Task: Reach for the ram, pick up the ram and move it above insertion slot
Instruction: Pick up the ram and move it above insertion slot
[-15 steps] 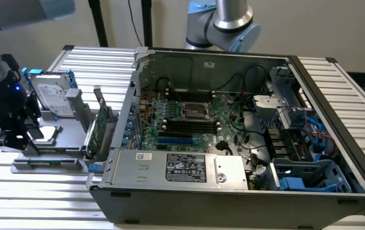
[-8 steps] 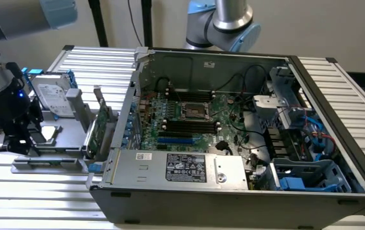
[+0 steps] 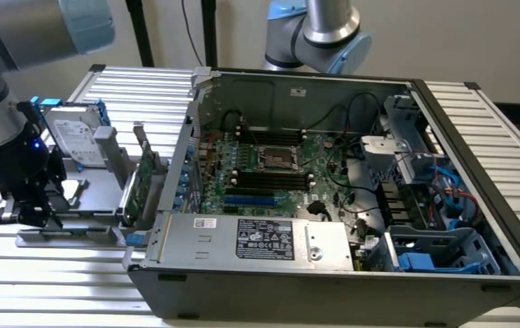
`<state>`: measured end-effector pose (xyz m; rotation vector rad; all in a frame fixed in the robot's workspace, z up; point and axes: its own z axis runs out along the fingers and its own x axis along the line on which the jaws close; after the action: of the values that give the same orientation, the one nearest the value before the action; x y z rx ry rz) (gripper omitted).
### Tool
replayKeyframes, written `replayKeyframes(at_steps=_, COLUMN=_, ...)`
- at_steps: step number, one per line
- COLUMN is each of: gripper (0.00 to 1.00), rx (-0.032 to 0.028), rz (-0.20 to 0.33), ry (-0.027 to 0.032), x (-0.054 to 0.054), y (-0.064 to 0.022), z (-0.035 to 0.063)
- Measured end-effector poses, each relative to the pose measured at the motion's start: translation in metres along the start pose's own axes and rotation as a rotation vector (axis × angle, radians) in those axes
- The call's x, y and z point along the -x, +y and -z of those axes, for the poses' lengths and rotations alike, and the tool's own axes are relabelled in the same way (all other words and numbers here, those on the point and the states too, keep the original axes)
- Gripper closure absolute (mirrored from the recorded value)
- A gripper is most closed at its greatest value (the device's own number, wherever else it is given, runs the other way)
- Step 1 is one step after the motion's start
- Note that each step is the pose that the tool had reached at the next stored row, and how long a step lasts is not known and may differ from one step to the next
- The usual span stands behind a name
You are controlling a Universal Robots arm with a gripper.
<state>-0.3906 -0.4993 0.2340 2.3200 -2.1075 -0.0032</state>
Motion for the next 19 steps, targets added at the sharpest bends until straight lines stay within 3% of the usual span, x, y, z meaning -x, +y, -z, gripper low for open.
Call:
replayKeyframes(at_steps=12, gripper=0.58, rx=-0.0004, rz=0.0, ry=-0.0023, x=-0.001, y=-0.0031, z=-0.0219)
replayKeyframes(at_steps=19, gripper=0.58, rx=0.0002, rz=-0.001, ry=-0.0023, x=-0.002, y=-0.0052, z=-0.0289)
